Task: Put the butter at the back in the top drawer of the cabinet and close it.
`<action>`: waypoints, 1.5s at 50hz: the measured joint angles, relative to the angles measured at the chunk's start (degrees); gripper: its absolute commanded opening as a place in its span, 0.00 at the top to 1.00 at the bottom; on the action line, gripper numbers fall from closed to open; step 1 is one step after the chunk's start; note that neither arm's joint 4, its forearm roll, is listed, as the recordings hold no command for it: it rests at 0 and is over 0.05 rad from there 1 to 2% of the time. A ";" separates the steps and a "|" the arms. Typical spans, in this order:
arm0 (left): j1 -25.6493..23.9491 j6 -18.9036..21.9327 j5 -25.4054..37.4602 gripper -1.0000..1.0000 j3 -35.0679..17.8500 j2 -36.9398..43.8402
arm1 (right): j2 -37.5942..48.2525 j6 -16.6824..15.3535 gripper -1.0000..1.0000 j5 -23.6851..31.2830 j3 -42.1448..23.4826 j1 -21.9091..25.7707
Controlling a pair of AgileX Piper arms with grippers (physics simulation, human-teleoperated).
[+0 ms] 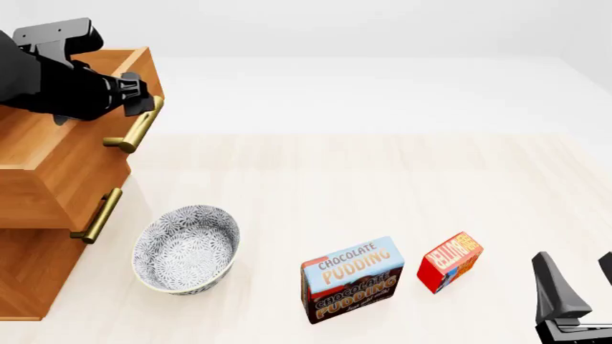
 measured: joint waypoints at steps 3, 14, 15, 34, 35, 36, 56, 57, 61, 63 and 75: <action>-0.18 0.03 0.01 0.00 -0.06 0.03 | 0.00 0.00 0.00 0.00 0.00 0.00; -0.63 -0.16 -0.22 0.00 0.02 0.12 | 0.00 0.00 0.00 0.00 0.00 0.00; -0.66 -0.20 -0.25 0.00 0.03 0.12 | 0.00 0.00 0.00 0.00 0.00 0.00; -1.57 -1.22 -0.55 0.00 0.16 0.08 | 0.00 0.00 0.00 0.00 0.00 0.00; -1.67 -1.20 -0.56 0.00 0.14 0.10 | 0.00 0.00 0.00 0.00 0.00 0.00; -1.77 -1.20 -0.56 0.00 0.13 0.12 | 0.00 0.00 0.00 0.00 0.00 0.00; -4.34 -1.22 -0.62 0.00 -0.72 0.98 | 0.00 0.00 0.00 0.00 0.00 0.00; -4.46 -1.22 -0.62 0.00 -0.77 1.03 | 0.00 0.00 0.00 0.00 0.00 0.00; -4.92 -1.24 -0.62 0.00 -0.92 1.18 | 0.00 0.00 0.00 0.00 0.00 0.00; -5.14 -1.26 -0.62 0.00 -0.98 1.24 | 0.00 0.00 0.00 0.00 0.00 0.00; -6.35 -1.38 -0.67 0.00 -1.36 1.64 | 0.00 0.00 0.00 0.00 0.00 0.00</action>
